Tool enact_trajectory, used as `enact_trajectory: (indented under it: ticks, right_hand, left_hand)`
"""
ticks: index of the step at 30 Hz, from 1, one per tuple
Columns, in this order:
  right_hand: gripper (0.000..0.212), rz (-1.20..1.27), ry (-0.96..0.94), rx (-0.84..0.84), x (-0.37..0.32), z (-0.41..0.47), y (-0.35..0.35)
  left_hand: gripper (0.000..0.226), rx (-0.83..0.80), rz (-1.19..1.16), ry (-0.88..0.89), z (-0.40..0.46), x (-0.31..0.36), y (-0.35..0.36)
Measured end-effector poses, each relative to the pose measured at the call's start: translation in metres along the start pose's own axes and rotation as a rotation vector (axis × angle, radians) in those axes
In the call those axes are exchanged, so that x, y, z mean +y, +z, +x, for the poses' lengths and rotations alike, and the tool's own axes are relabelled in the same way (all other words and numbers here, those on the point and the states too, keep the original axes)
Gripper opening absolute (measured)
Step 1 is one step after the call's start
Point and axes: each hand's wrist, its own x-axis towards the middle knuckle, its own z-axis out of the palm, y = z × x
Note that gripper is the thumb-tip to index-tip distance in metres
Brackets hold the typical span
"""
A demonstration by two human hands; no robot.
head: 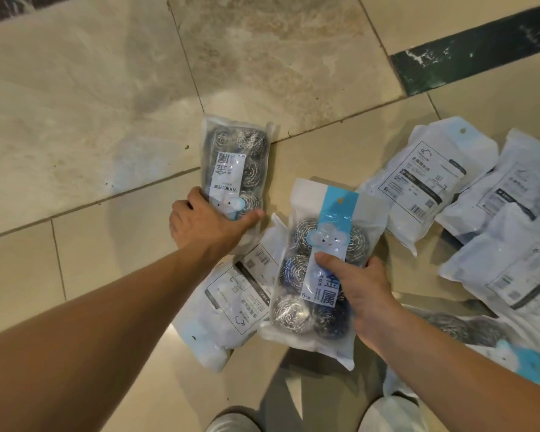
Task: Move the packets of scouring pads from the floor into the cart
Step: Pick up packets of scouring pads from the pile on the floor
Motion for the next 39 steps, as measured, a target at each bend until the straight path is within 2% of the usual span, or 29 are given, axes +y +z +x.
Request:
enact_trajectory:
  ticks: [5,9,12,15,19,20,23,27,31,33,36,37,38,39]
  right_hand:
    - [0.067,0.011,-0.011,-0.050,0.001,0.004,-0.011]
    - [0.066,0.037,-0.024,-0.069,0.001,0.005,-0.011]
    - [0.067,0.037,-0.029,-0.063,0.000,-0.002,-0.014]
    - [0.068,-0.003,-0.057,-0.054,-0.005,-0.016,-0.020]
    - [0.070,-0.083,-0.067,-0.065,-0.017,-0.052,-0.039]
    - [0.072,-0.093,-0.061,-0.064,-0.021,-0.065,-0.045]
    - [0.080,-0.101,-0.049,-0.062,-0.037,-0.119,-0.068]
    - [0.083,-0.105,-0.028,-0.042,-0.063,-0.214,-0.114]
    - [0.092,-0.053,0.013,-0.011,-0.107,-0.336,-0.174]
    - [0.094,-0.004,0.004,0.052,-0.136,-0.404,-0.204]
    - [0.127,0.025,-0.005,0.099,-0.164,-0.502,-0.244]
    - [0.130,0.043,-0.024,0.106,-0.175,-0.534,-0.258]
    - [0.122,0.066,-0.032,0.101,-0.184,-0.563,-0.273]
    - [0.105,0.070,-0.035,0.088,-0.193,-0.590,-0.285]
  left_hand:
    - [0.126,0.020,-0.197,-0.072,-0.003,-0.014,0.004]
    - [0.132,-0.126,-0.432,-0.119,0.000,-0.022,-0.001]
    - [0.110,-0.261,-0.592,-0.121,-0.010,-0.022,-0.007]
    - [0.098,-0.316,-0.650,-0.135,-0.024,-0.024,-0.012]
    - [0.048,-0.383,-0.740,-0.099,-0.063,-0.021,-0.032]
    - [0.043,-0.431,-0.758,-0.100,-0.079,-0.021,-0.043]
    - [0.059,-0.547,-0.776,-0.093,-0.130,-0.025,-0.083]
    - [0.074,-0.540,-0.754,-0.078,-0.221,-0.020,-0.158]
    - [0.062,-0.490,-0.733,-0.073,-0.332,0.010,-0.260]
    - [0.064,-0.511,-0.703,-0.057,-0.389,0.026,-0.320]
    - [0.070,-0.547,-0.644,0.035,-0.469,0.044,-0.401]
    - [0.073,-0.567,-0.630,0.073,-0.494,0.054,-0.431]
    - [0.076,-0.568,-0.617,0.113,-0.516,0.062,-0.455]
    - [0.076,-0.546,-0.604,0.144,-0.536,0.068,-0.477]
